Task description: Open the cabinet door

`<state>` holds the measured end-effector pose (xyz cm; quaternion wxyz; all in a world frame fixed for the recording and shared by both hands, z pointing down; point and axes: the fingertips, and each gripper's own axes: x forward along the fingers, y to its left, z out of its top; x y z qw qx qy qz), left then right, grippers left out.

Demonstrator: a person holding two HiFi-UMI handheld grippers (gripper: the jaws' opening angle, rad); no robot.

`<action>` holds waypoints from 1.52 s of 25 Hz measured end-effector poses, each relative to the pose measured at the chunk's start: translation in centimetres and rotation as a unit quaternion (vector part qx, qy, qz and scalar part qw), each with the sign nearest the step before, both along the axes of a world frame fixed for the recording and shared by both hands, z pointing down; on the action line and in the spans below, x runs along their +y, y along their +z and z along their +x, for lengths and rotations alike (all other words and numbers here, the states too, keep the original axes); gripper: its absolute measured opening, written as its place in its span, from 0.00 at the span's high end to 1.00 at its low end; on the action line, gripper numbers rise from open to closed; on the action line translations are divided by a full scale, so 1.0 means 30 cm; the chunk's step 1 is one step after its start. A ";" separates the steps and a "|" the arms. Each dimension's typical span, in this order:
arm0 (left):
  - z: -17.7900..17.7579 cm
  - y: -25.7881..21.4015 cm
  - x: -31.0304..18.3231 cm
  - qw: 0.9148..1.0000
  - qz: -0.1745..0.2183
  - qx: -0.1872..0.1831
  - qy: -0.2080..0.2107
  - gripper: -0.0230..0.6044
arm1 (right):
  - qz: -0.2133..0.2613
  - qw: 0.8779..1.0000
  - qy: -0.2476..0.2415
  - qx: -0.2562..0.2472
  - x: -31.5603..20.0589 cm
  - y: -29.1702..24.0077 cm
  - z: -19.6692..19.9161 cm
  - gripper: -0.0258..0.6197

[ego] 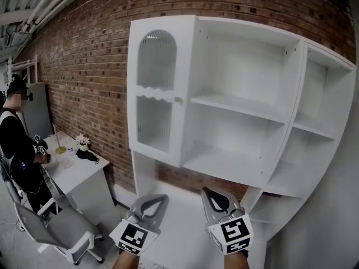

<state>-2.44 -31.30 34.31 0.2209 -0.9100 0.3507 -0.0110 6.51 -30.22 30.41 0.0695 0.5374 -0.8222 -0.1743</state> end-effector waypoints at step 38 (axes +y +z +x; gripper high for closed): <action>0.180 0.018 -0.298 0.999 -0.005 -0.007 -0.045 0.96 | -0.007 0.998 -0.054 -0.006 -0.325 0.027 0.148 0.95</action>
